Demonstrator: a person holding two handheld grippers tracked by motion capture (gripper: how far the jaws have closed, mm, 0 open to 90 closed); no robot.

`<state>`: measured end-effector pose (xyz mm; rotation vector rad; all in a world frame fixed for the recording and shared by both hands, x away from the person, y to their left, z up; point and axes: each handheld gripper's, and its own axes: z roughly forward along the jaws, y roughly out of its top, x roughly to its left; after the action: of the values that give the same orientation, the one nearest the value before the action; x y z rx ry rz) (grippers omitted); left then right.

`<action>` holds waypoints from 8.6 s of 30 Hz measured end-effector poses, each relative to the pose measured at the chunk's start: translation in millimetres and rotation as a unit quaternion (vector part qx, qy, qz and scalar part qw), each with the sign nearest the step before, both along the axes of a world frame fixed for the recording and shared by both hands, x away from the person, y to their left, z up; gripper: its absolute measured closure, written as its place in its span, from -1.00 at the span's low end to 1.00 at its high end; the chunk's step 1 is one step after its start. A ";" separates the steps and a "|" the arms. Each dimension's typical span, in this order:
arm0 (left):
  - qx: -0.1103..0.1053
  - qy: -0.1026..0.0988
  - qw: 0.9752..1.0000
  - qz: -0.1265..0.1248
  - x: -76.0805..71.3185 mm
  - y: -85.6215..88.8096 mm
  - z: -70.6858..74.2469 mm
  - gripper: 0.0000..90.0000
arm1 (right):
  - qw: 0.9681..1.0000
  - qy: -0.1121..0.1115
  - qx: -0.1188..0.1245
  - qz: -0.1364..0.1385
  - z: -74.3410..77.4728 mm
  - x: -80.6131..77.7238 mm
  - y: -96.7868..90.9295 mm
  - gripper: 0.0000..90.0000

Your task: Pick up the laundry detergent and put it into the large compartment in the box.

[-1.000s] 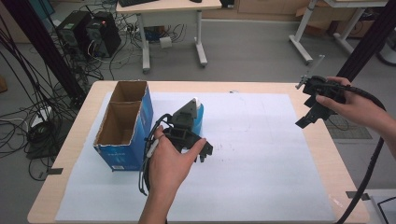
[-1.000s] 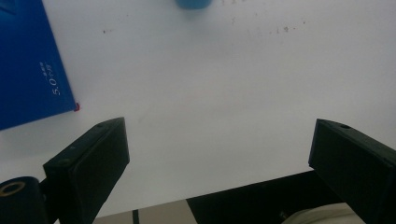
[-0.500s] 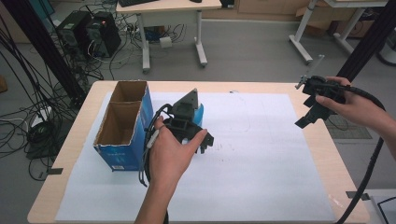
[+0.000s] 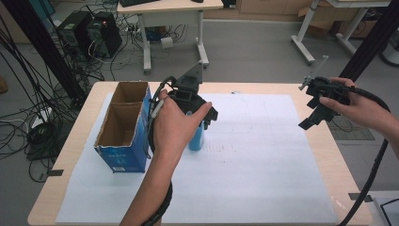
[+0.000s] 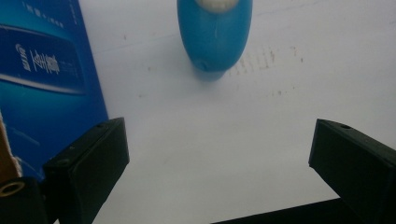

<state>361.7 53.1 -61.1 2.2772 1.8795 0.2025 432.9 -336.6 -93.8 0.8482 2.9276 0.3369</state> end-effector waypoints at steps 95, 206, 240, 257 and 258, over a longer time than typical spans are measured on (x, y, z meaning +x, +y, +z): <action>0.047 0.047 0.998 -0.008 107.7 -42.0 -64.0 -0.15 | 1.000 -0.003 0.001 0.010 -7.8 7.3 0.8 -0.90; 0.025 -0.050 0.986 0.156 6.2 172.2 56.5 -0.15 | 0.999 -0.013 -0.019 0.041 -5.1 -24.4 50.3 -0.90; 0.029 -0.039 0.989 0.143 12.5 165.7 -15.0 -0.15 | 0.999 -0.005 -0.027 0.042 -11.4 -21.0 56.0 -0.90; 0.031 -0.029 0.989 0.141 18.4 160.1 -39.2 -0.15 | 0.999 -0.001 -0.025 0.042 -15.4 -19.6 52.9 -0.90; 0.031 -0.027 0.989 0.141 19.3 160.1 -40.4 -0.15 | 0.999 0.000 -0.025 0.041 -15.6 -19.3 52.9 -0.90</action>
<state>381.0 213.2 -101.5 2.0114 2.1892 0.3621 413.6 -283.8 -109.4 0.7247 2.9632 0.2663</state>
